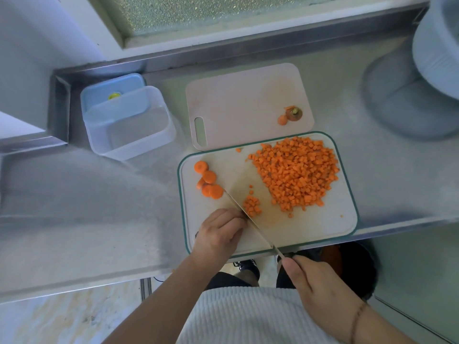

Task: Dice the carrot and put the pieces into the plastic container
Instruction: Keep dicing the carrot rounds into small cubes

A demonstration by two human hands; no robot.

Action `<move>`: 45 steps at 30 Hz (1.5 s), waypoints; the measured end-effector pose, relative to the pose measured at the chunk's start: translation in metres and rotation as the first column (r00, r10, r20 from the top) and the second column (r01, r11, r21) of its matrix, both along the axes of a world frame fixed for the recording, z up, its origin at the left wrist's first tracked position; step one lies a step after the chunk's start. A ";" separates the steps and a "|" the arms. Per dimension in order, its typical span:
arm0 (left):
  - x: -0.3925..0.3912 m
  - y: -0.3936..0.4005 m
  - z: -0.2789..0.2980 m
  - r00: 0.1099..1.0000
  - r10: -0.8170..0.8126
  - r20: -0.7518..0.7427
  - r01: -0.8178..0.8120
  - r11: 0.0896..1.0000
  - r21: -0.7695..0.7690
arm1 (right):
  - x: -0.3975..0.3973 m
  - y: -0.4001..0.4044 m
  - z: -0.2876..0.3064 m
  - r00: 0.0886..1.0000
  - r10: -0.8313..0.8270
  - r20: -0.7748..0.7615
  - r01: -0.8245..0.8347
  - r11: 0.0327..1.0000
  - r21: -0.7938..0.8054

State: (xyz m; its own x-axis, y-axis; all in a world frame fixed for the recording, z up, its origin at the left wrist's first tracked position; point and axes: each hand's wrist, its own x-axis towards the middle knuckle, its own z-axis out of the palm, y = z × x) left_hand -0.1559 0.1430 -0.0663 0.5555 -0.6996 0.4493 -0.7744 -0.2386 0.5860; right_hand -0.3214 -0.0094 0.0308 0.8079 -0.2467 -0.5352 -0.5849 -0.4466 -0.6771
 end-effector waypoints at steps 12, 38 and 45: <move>-0.001 0.006 0.004 0.998 0.028 -0.053 -0.028 1.000 -0.005 | 0.003 -0.002 -0.007 0.998 -0.008 0.058 0.007 1.000 0.021; -0.001 0.020 0.004 0.947 0.288 -0.143 -0.274 0.955 0.111 | 0.001 -0.019 -0.006 1.000 0.028 -0.004 -0.027 0.992 0.120; -0.002 -0.003 0.010 0.940 0.312 -0.137 -0.310 0.950 0.038 | 0.012 -0.062 -0.001 0.952 -0.264 -0.155 0.298 0.914 0.275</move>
